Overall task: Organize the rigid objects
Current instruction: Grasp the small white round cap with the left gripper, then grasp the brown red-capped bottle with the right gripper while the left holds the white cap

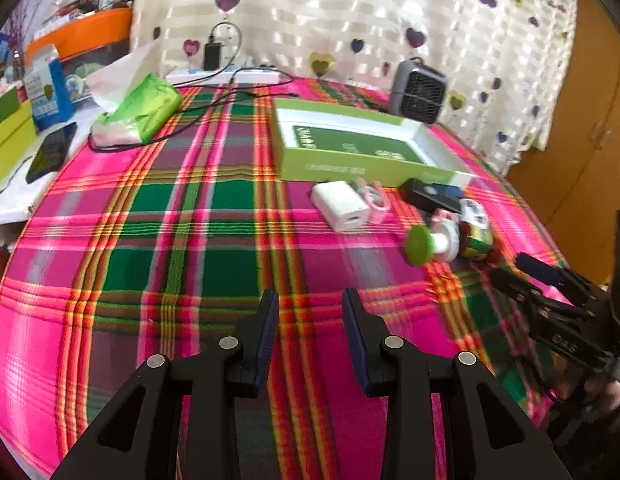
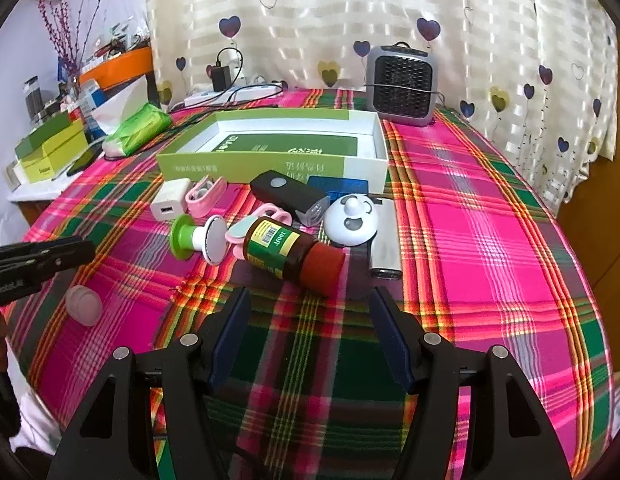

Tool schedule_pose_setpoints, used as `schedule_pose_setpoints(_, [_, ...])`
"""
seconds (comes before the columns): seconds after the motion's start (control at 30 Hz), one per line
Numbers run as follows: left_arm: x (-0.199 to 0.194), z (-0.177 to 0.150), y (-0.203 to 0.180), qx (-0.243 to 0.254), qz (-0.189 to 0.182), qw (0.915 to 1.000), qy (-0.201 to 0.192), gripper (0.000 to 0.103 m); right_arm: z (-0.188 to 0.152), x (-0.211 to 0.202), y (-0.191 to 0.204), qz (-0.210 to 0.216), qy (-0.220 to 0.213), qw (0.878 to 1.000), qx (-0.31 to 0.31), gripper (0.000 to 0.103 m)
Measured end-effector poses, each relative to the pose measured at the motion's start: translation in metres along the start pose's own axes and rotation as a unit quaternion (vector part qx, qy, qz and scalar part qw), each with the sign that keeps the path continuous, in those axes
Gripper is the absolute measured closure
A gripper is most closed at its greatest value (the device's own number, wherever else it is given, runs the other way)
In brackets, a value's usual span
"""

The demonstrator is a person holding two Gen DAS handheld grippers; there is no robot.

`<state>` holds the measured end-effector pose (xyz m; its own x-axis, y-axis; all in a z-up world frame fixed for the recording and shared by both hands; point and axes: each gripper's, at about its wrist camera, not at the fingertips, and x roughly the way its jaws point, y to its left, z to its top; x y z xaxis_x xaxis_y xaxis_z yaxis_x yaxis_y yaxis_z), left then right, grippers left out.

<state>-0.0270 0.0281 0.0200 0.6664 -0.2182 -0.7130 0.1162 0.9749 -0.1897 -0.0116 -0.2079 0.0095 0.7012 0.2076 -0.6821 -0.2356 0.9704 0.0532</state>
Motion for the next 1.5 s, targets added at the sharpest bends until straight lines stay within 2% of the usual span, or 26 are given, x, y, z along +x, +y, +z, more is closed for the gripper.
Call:
schedule_pose_setpoints(0.13, [-0.011, -0.007, -0.010, 0.011, -0.041, 0.9991, 0.004, 0.072, -0.001, -0.005, -0.004, 0.004, -0.006, 1.000, 0.005, 0.041])
schedule_pose_setpoints(0.33, [-0.016, -0.018, -0.029, 0.037, -0.055, 0.9977, 0.013, 0.072, -0.003, -0.007, -0.011, 0.005, -0.005, 1.000, 0.018, 0.041])
schedule_pose_setpoints(0.67, [0.003, -0.023, -0.025, 0.016, -0.026, 0.9987, 0.041, 0.072, -0.004, -0.005, -0.008, 0.005, -0.001, 1.000, 0.009, 0.041])
schedule_pose_setpoints(0.8, [0.005, -0.022, -0.020, 0.006, -0.026, 0.9987, 0.044, 0.072, 0.000, -0.003, -0.008, 0.015, -0.001, 1.000, 0.009, 0.041])
schedule_pose_setpoints(1.0, [0.006, -0.021, -0.019, 0.002, -0.028, 0.9987, 0.042, 0.072, 0.011, 0.007, -0.007, 0.040, 0.002, 0.999, -0.011, 0.041])
schedule_pose_setpoints(1.13, [0.006, -0.020, -0.019, 0.002, -0.029, 0.9987, 0.041, 0.072, 0.019, 0.013, -0.003, 0.050, -0.006, 0.997, -0.056, 0.041])
schedule_pose_setpoints(1.23, [0.007, -0.019, -0.019, 0.003, -0.029, 0.9987, 0.041, 0.072, 0.025, 0.018, -0.004, 0.071, 0.000, 0.995, -0.068, 0.041])
schedule_pose_setpoints(1.4, [0.007, -0.019, -0.019, 0.001, -0.029, 0.9988, 0.040, 0.072, 0.032, 0.028, -0.003, 0.100, 0.033, 0.991, -0.084, 0.041])
schedule_pose_setpoints(1.5, [0.007, -0.019, -0.019, 0.001, -0.029, 0.9988, 0.040, 0.072, 0.032, 0.032, -0.002, 0.103, 0.045, 0.989, -0.093, 0.041])
